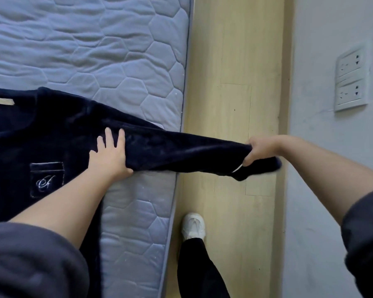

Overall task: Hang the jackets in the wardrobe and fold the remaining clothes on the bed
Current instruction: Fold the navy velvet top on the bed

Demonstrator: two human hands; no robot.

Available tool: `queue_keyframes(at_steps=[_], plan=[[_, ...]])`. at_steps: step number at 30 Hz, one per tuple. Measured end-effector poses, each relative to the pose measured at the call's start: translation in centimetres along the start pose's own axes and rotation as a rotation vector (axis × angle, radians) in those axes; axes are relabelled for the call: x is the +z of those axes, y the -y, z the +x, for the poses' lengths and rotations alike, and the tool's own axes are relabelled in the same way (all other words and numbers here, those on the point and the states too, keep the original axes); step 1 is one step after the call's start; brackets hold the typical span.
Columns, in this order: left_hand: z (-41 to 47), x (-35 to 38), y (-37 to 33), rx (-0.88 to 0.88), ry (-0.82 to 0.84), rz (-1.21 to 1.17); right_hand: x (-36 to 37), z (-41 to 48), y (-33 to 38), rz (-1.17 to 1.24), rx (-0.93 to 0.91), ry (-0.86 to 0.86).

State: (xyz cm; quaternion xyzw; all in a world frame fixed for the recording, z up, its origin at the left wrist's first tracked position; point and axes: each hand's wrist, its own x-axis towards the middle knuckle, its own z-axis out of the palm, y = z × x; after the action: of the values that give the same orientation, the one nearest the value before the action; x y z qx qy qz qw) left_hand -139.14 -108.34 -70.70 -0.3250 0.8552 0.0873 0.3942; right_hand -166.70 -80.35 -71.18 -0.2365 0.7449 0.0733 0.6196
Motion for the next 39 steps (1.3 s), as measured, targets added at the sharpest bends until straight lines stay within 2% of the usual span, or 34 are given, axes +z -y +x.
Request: queue_keyframes(at_steps=[2,4,6,8,11,14,17,22,25,29,33,39], plan=[[0.0,-0.1,-0.4,0.126,-0.057,-0.053,-0.2,-0.2,-1.4,0.105,-0.006,-0.065],[0.2,-0.4,-1.0,0.246,-0.114,-0.112,0.1,-0.3,-3.0,0.111,0.027,-0.121],[0.6,-0.8,-1.8,0.299,-0.217,-0.169,0.5,-0.4,-4.7,0.188,0.077,-0.19],[1.3,-1.4,-2.7,0.287,-0.316,-0.15,0.8,-0.5,-5.9,0.391,0.09,-0.28],[2.6,-2.5,-4.3,0.275,-0.274,0.026,1.9,-0.8,-6.4,0.886,0.114,-0.374],[3.4,-3.7,-5.4,0.358,-0.318,0.174,3.5,-0.3,-5.9,1.294,0.134,-0.354],[4.0,-4.2,-6.2,0.422,-0.327,0.204,5.1,0.6,-5.4,1.476,0.193,-0.343],[4.4,-3.8,-6.4,0.355,-0.274,0.073,6.8,1.6,-4.9,1.734,0.32,-0.469],[4.6,-3.6,-6.5,0.333,-0.24,0.053,8.1,1.9,-4.1,1.758,0.313,-0.419],[5.7,-3.7,-6.7,0.373,-0.238,0.016,10.2,3.8,-1.8,1.59,0.295,-0.341],[7.6,-3.0,-6.2,0.385,-0.365,-0.044,12.7,8.0,2.3,1.466,0.242,-0.174],[10.0,-0.4,-6.2,0.396,-0.592,0.003,16.7,16.2,8.5,1.538,0.236,-0.003]])
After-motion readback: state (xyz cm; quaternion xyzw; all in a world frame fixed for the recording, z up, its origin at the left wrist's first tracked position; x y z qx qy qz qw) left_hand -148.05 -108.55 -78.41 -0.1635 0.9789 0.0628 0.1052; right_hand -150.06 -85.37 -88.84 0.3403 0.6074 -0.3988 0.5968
